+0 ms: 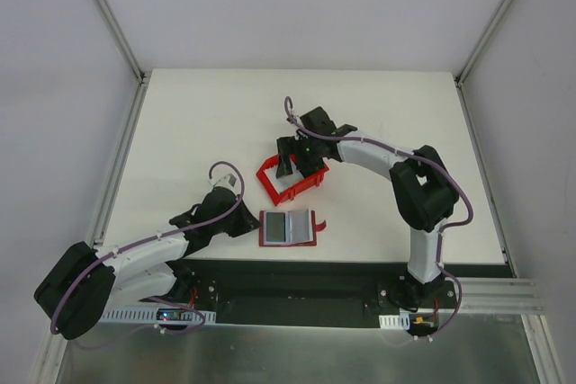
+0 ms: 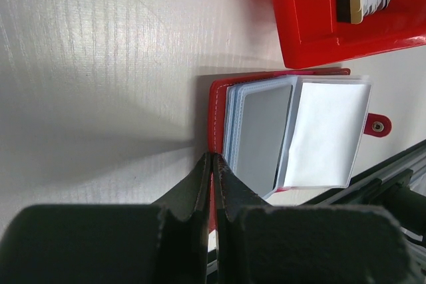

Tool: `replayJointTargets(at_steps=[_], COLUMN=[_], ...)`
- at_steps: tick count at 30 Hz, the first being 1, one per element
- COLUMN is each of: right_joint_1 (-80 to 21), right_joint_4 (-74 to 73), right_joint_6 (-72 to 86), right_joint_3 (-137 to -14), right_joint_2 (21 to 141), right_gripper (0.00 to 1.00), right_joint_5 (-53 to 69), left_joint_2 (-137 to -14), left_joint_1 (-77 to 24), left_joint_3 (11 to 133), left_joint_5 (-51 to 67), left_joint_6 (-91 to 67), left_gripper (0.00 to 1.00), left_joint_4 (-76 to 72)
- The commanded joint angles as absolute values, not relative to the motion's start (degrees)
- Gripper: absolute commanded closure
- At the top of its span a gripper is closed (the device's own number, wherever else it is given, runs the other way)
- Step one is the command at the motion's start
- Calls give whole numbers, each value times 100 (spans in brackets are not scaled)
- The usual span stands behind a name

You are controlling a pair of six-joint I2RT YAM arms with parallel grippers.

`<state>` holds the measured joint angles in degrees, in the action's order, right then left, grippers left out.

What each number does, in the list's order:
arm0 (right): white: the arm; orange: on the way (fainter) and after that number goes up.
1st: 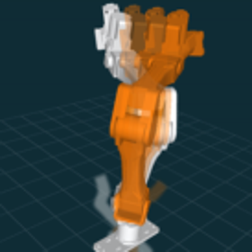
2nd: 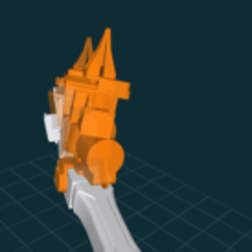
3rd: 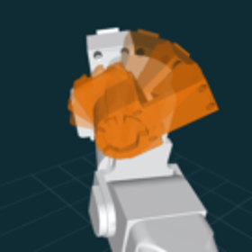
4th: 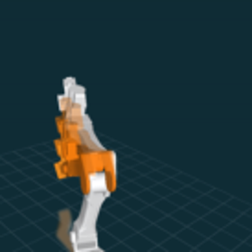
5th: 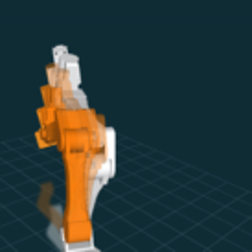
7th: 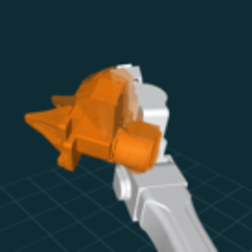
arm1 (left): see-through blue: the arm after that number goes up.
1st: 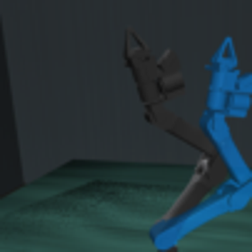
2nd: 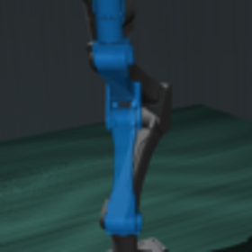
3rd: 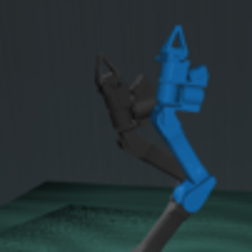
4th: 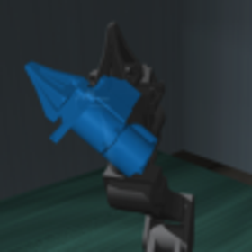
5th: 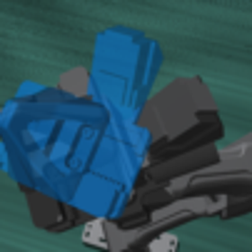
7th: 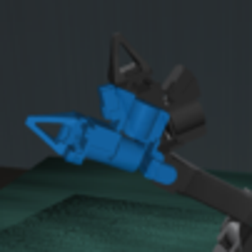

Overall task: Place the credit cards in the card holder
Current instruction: Pick up the credit card from the storage box.

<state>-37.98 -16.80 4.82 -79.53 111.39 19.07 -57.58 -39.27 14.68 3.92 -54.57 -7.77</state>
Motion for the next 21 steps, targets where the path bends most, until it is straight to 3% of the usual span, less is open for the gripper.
replayJointTargets(at_steps=[1, 21], right_joint_1=[-3770, -3533], right_joint_4=[-1688, -1450], right_joint_6=[325, 457], right_joint_3=[-8191, -7945], right_joint_2=[11153, 10758], right_gripper=[12, 37], right_joint_5=[2284, 2689], left_joint_2=[-5818, -5906], left_joint_1=[-3902, -3902], left_joint_3=[1679, 1714], left_joint_5=[281, 308], left_joint_6=[-5335, -5326], left_gripper=[100, 100], left_joint_4=[-774, -782])
